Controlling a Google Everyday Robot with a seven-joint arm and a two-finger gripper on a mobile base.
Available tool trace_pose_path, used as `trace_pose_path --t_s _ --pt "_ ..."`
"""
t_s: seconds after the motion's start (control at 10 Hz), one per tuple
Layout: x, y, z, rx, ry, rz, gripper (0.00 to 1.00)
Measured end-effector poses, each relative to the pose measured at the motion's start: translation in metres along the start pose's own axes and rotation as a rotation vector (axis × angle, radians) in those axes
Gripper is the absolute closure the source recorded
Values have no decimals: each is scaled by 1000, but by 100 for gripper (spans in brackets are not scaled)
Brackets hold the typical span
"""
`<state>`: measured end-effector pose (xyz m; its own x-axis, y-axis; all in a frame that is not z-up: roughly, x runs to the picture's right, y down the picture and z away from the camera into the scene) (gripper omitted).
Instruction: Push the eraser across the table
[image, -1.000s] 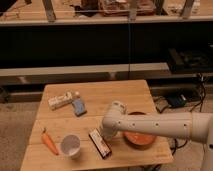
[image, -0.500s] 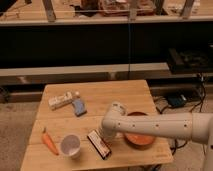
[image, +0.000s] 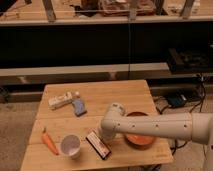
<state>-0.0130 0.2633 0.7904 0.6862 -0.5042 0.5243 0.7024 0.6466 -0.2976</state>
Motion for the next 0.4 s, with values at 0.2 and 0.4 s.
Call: trace_pose_path --t_s 0.2,0.4 --pt "-5 0 0 -1 -6 -15 95" --pt "-7 -1 0 0 -10 -25 95"
